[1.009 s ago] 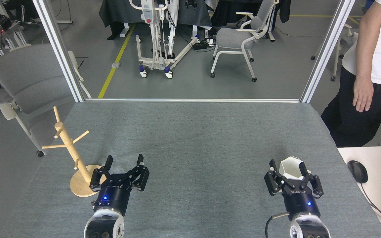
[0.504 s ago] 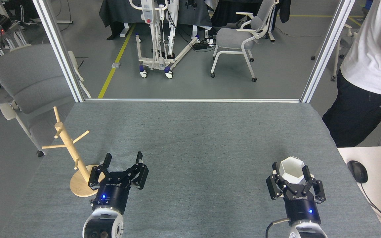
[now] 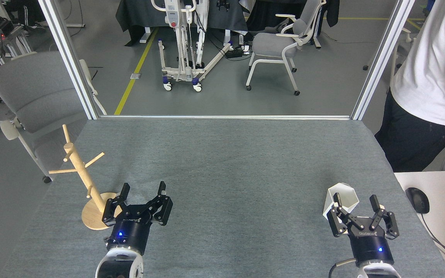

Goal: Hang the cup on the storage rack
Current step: 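Open the right gripper and lower it around the white hexagonal cup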

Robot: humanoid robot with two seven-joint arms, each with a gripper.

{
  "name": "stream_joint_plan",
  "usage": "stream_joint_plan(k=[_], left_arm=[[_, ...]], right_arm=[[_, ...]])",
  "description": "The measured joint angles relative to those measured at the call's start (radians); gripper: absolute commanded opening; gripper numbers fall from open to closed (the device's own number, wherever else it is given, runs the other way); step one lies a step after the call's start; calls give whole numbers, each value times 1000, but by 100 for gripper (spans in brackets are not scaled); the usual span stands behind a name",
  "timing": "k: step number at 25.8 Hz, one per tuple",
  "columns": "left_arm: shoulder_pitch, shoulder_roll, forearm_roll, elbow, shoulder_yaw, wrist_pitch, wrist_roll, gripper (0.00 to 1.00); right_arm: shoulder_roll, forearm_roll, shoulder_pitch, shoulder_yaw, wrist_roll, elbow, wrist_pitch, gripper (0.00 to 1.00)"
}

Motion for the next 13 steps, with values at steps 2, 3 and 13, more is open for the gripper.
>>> stream_joint_plan(k=[2,3,13], left_arm=[[1,0,0,-1,0,-2,2,99],[2,0,0,-1,0,-3,3,99],[4,1,0,-17,0,-7,4,99]], right_arm=[[-28,0,-4,0,0,42,-3,100],[-38,1,-6,0,0,61,-5,100],[-67,6,-31,14,117,148,0,100]])
